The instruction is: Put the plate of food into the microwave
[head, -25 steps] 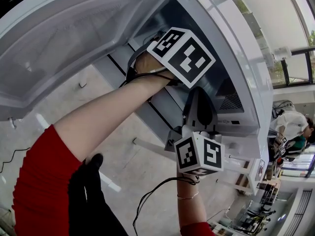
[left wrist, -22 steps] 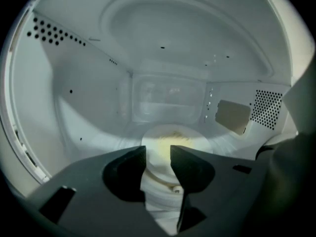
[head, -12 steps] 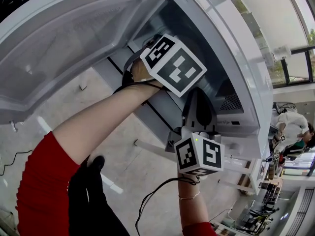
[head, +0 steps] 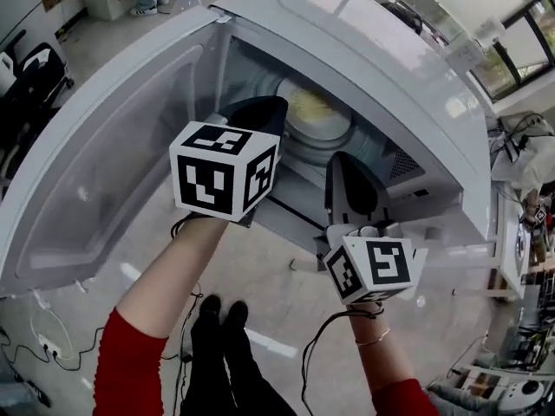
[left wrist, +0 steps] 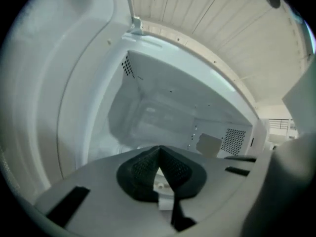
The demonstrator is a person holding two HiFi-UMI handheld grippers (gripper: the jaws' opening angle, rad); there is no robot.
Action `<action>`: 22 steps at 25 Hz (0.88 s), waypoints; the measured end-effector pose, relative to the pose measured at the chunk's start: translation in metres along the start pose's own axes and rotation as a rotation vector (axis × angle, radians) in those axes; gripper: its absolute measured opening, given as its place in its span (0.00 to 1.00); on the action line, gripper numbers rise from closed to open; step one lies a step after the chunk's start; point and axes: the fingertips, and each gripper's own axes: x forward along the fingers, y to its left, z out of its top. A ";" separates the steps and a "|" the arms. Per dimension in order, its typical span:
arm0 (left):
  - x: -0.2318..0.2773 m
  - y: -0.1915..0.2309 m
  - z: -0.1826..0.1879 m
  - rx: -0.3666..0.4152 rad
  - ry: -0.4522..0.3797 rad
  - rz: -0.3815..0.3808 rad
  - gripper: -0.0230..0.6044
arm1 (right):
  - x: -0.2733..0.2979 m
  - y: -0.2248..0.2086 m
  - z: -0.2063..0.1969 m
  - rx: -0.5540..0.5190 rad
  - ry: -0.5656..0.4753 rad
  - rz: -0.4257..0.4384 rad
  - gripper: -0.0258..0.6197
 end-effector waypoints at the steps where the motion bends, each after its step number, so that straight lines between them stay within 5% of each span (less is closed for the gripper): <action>1: -0.006 -0.006 0.001 -0.001 -0.007 -0.026 0.05 | -0.002 0.004 0.002 0.015 -0.003 0.010 0.06; 7: -0.056 -0.036 0.005 -0.025 -0.016 -0.164 0.05 | -0.033 0.035 0.011 0.147 -0.020 0.090 0.06; 11: -0.066 -0.068 -0.006 -0.078 -0.015 -0.209 0.05 | -0.063 0.019 0.000 0.233 -0.037 0.117 0.06; 22: -0.126 -0.155 -0.034 0.050 0.059 -0.240 0.05 | -0.173 -0.001 -0.008 0.390 -0.053 -0.012 0.06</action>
